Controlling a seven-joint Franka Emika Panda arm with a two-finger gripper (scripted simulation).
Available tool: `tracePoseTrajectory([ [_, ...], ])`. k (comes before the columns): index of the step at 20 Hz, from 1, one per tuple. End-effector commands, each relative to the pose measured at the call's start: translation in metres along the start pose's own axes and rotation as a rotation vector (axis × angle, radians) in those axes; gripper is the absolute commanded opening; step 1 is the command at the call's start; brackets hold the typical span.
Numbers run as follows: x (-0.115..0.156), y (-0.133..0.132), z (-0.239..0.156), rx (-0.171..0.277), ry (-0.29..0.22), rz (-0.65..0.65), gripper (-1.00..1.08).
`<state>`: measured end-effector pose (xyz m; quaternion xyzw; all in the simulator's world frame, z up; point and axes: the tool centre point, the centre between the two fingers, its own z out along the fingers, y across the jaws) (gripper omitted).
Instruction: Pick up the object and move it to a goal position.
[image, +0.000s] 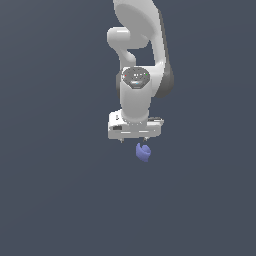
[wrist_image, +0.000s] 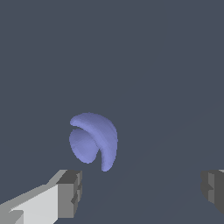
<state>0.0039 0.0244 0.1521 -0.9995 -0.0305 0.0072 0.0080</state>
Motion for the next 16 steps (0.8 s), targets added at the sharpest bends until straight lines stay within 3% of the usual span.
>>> tracePoseTrajectory([
  [1, 0.000, 0.000, 0.000, 0.000, 0.000, 0.000, 1.00],
  [16, 0.006, -0.014, -0.001, 0.011, 0.018, -0.056, 1.00],
])
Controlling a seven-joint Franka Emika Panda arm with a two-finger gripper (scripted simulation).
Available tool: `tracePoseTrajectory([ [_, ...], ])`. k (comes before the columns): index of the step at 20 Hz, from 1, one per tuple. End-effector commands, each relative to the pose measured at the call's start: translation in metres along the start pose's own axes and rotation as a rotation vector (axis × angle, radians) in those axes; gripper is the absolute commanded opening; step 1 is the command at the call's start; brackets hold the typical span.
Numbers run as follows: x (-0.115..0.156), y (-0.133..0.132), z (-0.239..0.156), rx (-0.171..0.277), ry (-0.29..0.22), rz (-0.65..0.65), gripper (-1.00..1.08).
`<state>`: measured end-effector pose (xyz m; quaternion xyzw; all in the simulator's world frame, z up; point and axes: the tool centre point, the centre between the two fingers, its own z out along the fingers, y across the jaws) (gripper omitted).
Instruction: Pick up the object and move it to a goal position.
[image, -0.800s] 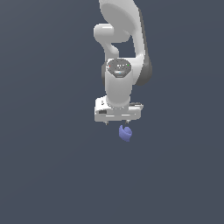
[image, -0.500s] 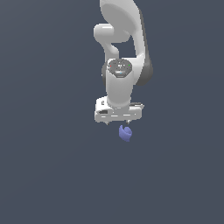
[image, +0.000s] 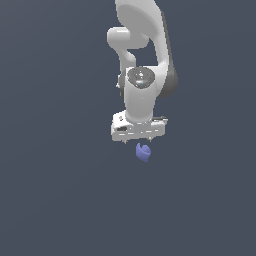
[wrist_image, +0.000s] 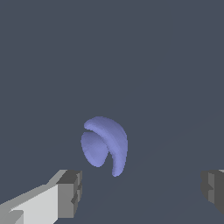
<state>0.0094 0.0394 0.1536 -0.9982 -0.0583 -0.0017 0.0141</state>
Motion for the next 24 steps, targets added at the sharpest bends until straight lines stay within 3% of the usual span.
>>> tracePoseTrajectory([
  [1, 0.000, 0.000, 0.000, 0.000, 0.000, -0.003, 1.00],
  [10, 0.001, -0.005, 0.009, -0.007, -0.003, -0.106, 1.00],
  [24, 0.002, -0.025, 0.039, -0.023, -0.011, -0.452, 1.00],
])
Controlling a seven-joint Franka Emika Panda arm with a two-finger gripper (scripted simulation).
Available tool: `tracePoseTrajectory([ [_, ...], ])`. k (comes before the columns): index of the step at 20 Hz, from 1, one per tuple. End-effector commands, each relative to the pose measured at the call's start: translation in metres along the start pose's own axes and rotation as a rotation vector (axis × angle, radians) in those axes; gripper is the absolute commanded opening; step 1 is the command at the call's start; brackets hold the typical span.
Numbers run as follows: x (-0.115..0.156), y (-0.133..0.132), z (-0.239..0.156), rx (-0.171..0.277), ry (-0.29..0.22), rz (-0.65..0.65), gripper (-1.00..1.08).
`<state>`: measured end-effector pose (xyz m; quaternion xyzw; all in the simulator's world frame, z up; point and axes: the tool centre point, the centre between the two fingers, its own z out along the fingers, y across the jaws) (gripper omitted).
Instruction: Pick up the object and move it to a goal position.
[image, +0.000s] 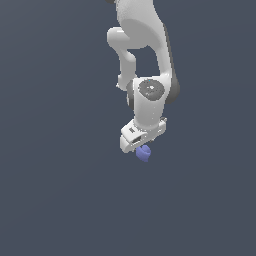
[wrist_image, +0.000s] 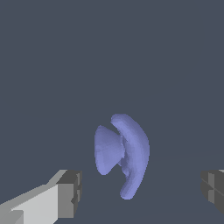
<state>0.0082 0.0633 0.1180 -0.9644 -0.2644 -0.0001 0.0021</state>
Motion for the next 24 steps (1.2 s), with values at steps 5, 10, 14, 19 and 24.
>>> tracePoseTrajectory([
  [5, 0.003, -0.005, 0.008, -0.003, -0.001, -0.100, 1.00],
  [10, 0.003, -0.007, 0.010, -0.004, -0.002, -0.122, 1.00],
  [14, 0.003, -0.006, 0.013, -0.004, -0.002, -0.117, 1.00],
  [19, 0.002, -0.007, 0.034, -0.004, -0.002, -0.120, 1.00],
  [24, 0.002, -0.007, 0.056, -0.004, -0.002, -0.122, 1.00],
])
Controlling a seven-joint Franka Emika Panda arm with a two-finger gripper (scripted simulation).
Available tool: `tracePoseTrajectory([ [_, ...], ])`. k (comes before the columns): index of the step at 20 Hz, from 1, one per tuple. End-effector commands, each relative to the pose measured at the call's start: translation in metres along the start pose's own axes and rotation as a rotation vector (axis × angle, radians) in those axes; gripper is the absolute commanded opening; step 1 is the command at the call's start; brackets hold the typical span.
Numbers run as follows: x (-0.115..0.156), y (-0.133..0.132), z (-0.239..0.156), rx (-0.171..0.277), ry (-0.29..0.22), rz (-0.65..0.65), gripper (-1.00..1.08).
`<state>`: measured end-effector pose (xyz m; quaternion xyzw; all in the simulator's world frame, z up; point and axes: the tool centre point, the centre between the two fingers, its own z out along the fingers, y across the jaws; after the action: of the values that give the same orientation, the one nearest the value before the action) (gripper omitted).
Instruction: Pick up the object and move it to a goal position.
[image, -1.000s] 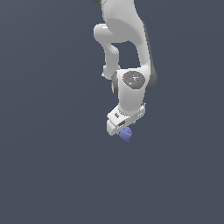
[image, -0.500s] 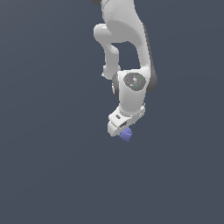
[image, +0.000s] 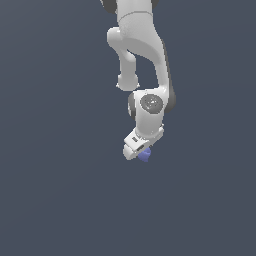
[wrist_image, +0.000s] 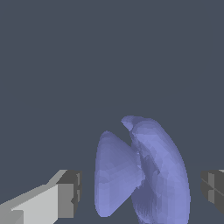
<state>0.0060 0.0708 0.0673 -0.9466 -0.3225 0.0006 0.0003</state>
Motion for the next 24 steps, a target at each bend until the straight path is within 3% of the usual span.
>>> tracePoseTrajectory([
  [1, 0.000, 0.000, 0.007, -0.001, 0.001, -0.001, 1.00],
  [4, 0.001, 0.001, 0.009, -0.001, 0.001, -0.001, 1.00],
  [5, 0.001, 0.001, 0.009, -0.001, 0.001, -0.001, -1.00],
  [17, 0.001, 0.002, 0.008, -0.002, 0.003, -0.002, -1.00],
  [24, 0.001, 0.016, -0.011, -0.016, 0.035, -0.028, -1.00],
])
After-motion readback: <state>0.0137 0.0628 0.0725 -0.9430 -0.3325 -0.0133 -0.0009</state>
